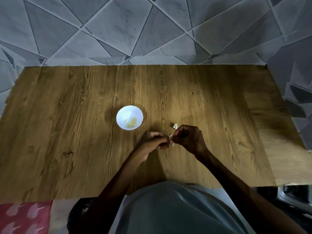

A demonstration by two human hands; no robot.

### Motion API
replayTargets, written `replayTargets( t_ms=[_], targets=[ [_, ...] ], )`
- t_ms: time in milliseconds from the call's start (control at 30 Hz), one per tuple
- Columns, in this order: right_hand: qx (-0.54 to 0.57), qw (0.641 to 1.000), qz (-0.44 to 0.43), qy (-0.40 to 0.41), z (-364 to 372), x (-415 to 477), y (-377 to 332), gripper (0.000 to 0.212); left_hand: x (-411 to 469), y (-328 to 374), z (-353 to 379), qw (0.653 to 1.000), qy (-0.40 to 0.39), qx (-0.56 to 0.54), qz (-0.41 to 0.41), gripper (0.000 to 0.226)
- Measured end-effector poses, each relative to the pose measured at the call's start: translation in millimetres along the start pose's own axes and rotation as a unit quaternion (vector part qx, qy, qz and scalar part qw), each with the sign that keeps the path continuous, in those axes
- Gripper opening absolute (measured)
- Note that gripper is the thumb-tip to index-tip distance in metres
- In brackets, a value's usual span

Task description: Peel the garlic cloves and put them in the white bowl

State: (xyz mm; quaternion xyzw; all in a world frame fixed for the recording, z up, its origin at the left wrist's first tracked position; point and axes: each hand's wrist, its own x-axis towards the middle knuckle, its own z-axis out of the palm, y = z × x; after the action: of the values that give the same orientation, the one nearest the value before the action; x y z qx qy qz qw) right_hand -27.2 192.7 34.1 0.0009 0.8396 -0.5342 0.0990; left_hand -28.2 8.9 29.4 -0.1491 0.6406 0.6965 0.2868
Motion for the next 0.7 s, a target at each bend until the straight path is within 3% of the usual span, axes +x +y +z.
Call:
replayTargets(
  t_ms=[200,433,700],
  targets=[
    [-0.08,0.992,-0.087,0.042,-1.3,0.0,-1.9,0.016,3.2,-2.2,6.7,0.994,0.041,0.086,0.059,0.013],
    [-0.081,0.991,-0.07,0.074,1.3,-1.9,-4.3,0.016,1.6,-2.9,8.0,0.981,0.037,0.14,0.131,0.005],
    [-0.067,0.993,-0.043,0.082,3.0,-4.4,-7.6,0.014,2.7,-6.3,9.7,0.972,0.046,0.183,0.141,0.006]
  ],
)
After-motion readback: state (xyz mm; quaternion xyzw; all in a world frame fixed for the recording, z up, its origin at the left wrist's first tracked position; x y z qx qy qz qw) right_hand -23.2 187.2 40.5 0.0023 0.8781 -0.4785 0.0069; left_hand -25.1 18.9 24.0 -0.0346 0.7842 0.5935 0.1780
